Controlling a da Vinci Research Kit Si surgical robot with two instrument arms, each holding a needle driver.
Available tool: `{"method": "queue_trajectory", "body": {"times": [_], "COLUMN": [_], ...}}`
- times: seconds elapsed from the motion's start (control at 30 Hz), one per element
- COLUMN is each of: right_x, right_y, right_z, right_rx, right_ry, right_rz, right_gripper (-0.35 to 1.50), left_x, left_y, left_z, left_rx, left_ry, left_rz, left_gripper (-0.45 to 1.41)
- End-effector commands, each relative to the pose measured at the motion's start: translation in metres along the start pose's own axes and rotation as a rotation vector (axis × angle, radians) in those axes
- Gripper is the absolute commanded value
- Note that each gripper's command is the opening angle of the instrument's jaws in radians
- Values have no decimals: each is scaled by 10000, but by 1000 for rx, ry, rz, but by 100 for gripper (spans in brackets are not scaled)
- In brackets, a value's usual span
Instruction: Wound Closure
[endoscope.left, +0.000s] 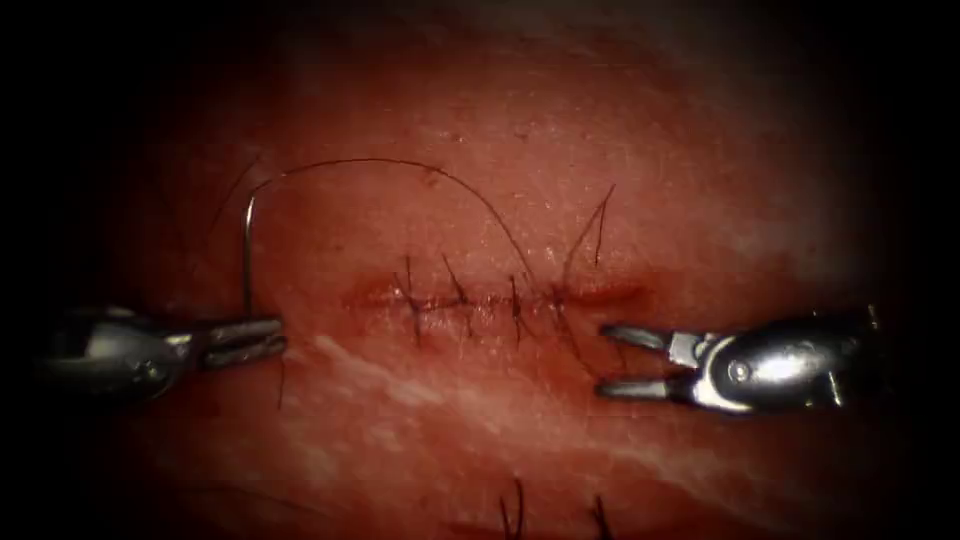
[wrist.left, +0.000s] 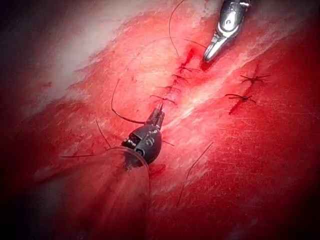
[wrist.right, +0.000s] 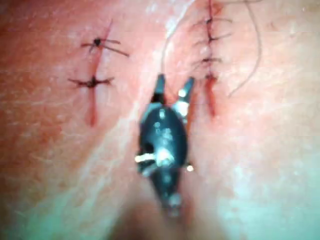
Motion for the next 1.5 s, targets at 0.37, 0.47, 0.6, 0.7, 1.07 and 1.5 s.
{"method": "queue_trajectory", "body": {"times": [0.37, 0.47, 0.6, 0.7, 1.07, 1.5], "right_x": [29, 48, 71, 76, 99, 106], "right_y": [-54, -67, -77, -75, -88, -73], "right_z": [-4, -2, 1, 1, 9, 4], "right_rx": [49, 68, 87, 86, 129, 127], "right_ry": [9, 22, 36, 39, 66, 101], "right_rz": [51, 58, 61, 65, 70, 91], "right_gripper": [-35, -35, -35, -35, -35, 59], "left_x": [-11, -14, -15, -16, -18, -17], "left_y": [4, 4, 4, 4, 3, 5], "left_z": [9, 10, 9, 8, 9, 10], "left_rx": [4, 5, 10, 12, 12, 13], "left_ry": [-6, -6, -11, -13, -13, -10], "left_rz": [-8, -13, -14, -14, -15, -16], "left_gripper": [-45, -45, -45, -45, -45, -45]}}
